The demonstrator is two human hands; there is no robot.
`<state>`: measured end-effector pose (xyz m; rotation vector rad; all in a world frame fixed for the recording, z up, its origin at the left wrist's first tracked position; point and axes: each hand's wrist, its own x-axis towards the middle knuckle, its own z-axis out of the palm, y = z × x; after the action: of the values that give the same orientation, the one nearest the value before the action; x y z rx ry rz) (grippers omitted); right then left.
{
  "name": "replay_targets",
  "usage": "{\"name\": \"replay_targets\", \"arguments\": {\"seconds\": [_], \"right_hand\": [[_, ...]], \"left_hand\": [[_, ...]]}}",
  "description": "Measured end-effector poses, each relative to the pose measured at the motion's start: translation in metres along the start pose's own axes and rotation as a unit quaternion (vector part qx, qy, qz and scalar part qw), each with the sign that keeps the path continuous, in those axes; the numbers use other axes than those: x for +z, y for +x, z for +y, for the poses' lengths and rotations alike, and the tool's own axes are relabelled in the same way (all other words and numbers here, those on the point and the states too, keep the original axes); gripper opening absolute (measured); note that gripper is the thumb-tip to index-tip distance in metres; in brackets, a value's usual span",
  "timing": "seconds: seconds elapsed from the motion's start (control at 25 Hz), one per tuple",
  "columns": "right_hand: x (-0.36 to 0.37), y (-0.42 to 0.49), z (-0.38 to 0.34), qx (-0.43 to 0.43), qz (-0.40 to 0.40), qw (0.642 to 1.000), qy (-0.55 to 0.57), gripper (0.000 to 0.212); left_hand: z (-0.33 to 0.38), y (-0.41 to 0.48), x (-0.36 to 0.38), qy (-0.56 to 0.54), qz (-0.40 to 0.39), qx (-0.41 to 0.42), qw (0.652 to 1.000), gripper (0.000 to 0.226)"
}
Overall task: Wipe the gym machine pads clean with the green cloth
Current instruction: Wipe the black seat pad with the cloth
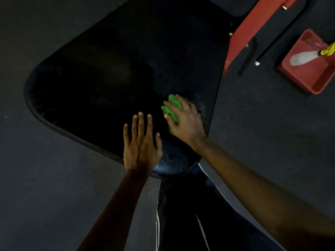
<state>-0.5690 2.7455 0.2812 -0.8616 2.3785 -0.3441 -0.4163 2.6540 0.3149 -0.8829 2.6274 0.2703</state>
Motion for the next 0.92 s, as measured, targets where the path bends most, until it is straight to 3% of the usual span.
{"name": "replay_targets", "arguments": {"seconds": [0.12, 0.32, 0.48, 0.68, 0.76, 0.92], "right_hand": [[0.002, -0.034, 0.009, -0.051, 0.0, 0.999, -0.003, 0.051], [0.014, 0.07, 0.002, -0.017, 0.056, 0.998, 0.005, 0.048], [0.011, 0.129, -0.016, 0.022, 0.051, 0.998, 0.012, 0.048], [-0.001, 0.011, -0.002, -0.13, -0.026, 0.991, 0.012, 0.051], [-0.003, -0.022, 0.015, -0.154, -0.038, 0.987, 0.015, 0.049], [0.002, 0.042, 0.006, -0.142, -0.006, 0.99, -0.003, 0.047]], "left_hand": [[0.001, -0.001, -0.002, -0.007, -0.005, 0.003, 1.0, 0.064], [0.0, 0.0, -0.001, -0.01, -0.001, -0.002, 1.0, 0.065], [0.001, 0.0, -0.001, -0.006, 0.008, -0.006, 1.0, 0.065], [0.003, 0.001, -0.005, 0.009, -0.01, -0.016, 1.0, 0.067], [0.005, 0.001, -0.008, 0.014, -0.015, -0.019, 1.0, 0.067], [0.006, 0.002, -0.01, 0.022, -0.014, -0.023, 0.999, 0.067]]}}
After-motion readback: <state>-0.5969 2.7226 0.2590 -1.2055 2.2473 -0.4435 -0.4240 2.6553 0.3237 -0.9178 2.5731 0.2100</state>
